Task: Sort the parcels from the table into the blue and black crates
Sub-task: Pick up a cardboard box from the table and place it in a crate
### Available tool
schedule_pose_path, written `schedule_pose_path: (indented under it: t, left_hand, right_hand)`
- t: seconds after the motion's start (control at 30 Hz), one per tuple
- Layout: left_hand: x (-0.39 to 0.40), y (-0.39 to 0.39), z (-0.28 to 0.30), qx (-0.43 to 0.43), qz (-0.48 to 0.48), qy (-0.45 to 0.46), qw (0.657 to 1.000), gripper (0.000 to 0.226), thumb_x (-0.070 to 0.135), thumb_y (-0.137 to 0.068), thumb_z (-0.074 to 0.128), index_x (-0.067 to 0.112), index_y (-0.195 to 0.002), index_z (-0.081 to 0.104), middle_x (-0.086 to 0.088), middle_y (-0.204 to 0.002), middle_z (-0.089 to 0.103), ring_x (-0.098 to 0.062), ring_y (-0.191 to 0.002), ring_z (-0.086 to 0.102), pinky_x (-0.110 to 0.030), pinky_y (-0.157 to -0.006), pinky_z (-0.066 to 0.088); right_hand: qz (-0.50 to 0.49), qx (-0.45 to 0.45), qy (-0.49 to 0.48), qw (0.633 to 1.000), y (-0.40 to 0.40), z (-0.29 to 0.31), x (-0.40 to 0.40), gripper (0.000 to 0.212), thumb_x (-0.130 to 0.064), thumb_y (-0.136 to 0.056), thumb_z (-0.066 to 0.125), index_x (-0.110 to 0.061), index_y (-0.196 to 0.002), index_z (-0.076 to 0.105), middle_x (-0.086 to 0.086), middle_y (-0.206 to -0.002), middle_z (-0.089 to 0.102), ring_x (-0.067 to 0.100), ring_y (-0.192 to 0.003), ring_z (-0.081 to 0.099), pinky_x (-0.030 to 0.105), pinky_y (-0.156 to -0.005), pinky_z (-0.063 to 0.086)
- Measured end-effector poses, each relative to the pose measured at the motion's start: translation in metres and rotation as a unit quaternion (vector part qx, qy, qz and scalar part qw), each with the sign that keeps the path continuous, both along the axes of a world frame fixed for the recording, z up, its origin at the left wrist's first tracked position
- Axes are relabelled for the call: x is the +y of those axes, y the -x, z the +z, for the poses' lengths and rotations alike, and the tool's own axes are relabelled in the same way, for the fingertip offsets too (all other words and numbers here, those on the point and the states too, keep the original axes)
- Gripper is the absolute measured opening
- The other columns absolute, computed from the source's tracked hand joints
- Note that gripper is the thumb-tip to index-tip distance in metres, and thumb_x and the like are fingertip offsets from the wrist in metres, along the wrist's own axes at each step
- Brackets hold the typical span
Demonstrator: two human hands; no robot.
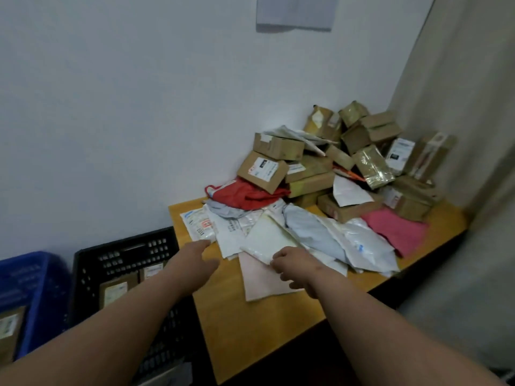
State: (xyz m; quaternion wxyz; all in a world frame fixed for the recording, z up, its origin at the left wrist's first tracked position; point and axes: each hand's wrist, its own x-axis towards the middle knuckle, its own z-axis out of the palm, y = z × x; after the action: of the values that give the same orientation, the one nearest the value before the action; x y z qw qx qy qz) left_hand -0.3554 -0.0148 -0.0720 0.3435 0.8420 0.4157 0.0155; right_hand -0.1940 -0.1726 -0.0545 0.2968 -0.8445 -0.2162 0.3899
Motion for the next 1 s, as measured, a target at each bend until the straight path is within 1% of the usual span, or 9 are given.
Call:
schedule_pose_path:
  t: [0.1,0.3,0.4,0.47,0.57,0.67,0.77,0.9,1.0]
  left_hand:
    - [-0.021,-0.047,0.005,-0.003,-0.034,-0.016,0.999,0.062,0.039,-0.094,0.056,0.021,-0.149,0.033,-0.003,-0.156,0.03,-0.022,-0.141,0.032,-0.032,-0.109,0.031]
    - [-0.014,-0.122,0.013,0.005,-0.04,-0.007,0.999,0.061,0.037,-0.093,0.057,0.02,-0.148,0.036,-0.005,-0.153,0.036,-0.023,-0.137,0.037,-0.033,-0.108,0.033]
    - [-0.001,-0.158,0.008,-0.003,-0.018,0.019,1.0,0.06,0.037,-0.093,0.058,0.021,-0.148,0.037,-0.007,-0.15,0.041,-0.025,-0.133,0.041,-0.034,-0.105,0.034]
    - [0.013,-0.183,0.003,-0.009,-0.009,0.031,0.999,0.055,0.034,-0.093,0.058,0.021,-0.144,0.041,-0.007,-0.144,0.047,-0.024,-0.124,0.049,-0.031,-0.097,0.038]
    - [0.034,-0.213,0.0,-0.035,0.005,0.068,0.997,0.039,0.028,-0.093,0.058,0.022,-0.131,0.052,-0.005,-0.122,0.06,-0.015,-0.09,0.057,-0.022,-0.074,0.042]
    - [0.055,-0.237,-0.002,-0.056,0.025,0.071,0.996,0.03,0.027,-0.093,0.058,0.023,-0.123,0.056,0.001,-0.106,0.062,-0.003,-0.075,0.05,-0.015,-0.061,0.036]
    - [0.074,-0.259,0.004,-0.062,0.039,0.048,0.996,0.039,0.031,-0.095,0.056,0.022,-0.132,0.053,-0.001,-0.118,0.062,0.004,-0.068,0.042,-0.01,-0.054,0.028]
    - [0.099,-0.291,0.014,-0.11,0.099,0.092,0.985,0.051,0.037,-0.094,0.056,0.02,-0.141,0.043,-0.005,-0.132,0.058,-0.012,-0.087,0.056,-0.021,-0.063,0.048]
    - [0.109,-0.318,0.02,-0.177,0.156,0.151,0.96,0.058,0.036,-0.094,0.056,0.021,-0.147,0.035,-0.004,-0.134,0.057,-0.009,-0.084,0.059,-0.022,-0.062,0.045]
  right_hand:
    - [-0.054,0.02,-0.03,0.998,-0.046,0.006,-0.022,0.017,-0.01,-0.093,0.048,-0.007,-0.107,0.058,0.013,-0.095,0.053,0.023,-0.078,0.044,0.031,-0.066,0.035]
    - [-0.084,0.018,-0.064,0.994,-0.109,0.0,-0.019,0.026,-0.015,-0.095,0.049,-0.006,-0.117,0.059,0.01,-0.097,0.057,0.022,-0.084,0.051,0.034,-0.072,0.043]
    - [-0.076,-0.009,-0.056,0.996,-0.138,-0.006,-0.006,0.03,-0.015,-0.093,0.052,-0.007,-0.121,0.06,0.007,-0.102,0.059,0.022,-0.089,0.055,0.041,-0.086,0.052]
    - [-0.077,-0.018,-0.047,0.996,-0.158,-0.009,0.004,0.031,-0.015,-0.093,0.052,-0.007,-0.121,0.06,0.007,-0.102,0.059,0.022,-0.089,0.055,0.042,-0.09,0.051]
    - [-0.096,0.004,-0.058,0.994,-0.185,-0.008,0.021,0.025,-0.015,-0.095,0.052,-0.01,-0.118,0.061,0.008,-0.097,0.058,0.021,-0.084,0.054,0.033,-0.07,0.048]
    - [-0.113,0.02,-0.096,0.989,-0.214,-0.007,0.042,0.015,-0.015,-0.095,0.052,-0.013,-0.106,0.061,0.008,-0.093,0.057,0.018,-0.079,0.053,0.028,-0.066,0.039]
    - [-0.134,0.047,-0.117,0.983,-0.241,-0.007,0.065,0.01,-0.018,-0.095,0.052,-0.015,-0.099,0.06,0.006,-0.09,0.058,0.016,-0.076,0.053,0.028,-0.065,0.041]
    - [-0.161,0.077,-0.157,0.971,-0.284,-0.009,0.109,0.015,-0.023,-0.096,0.049,-0.019,-0.083,0.055,0.007,-0.083,0.053,0.017,-0.068,0.048,0.03,-0.059,0.038]
    - [-0.184,0.11,-0.194,0.957,-0.316,-0.014,0.145,0.023,-0.038,-0.096,0.046,-0.022,-0.092,0.063,0.008,-0.097,0.065,0.027,-0.087,0.062,0.042,-0.077,0.055]
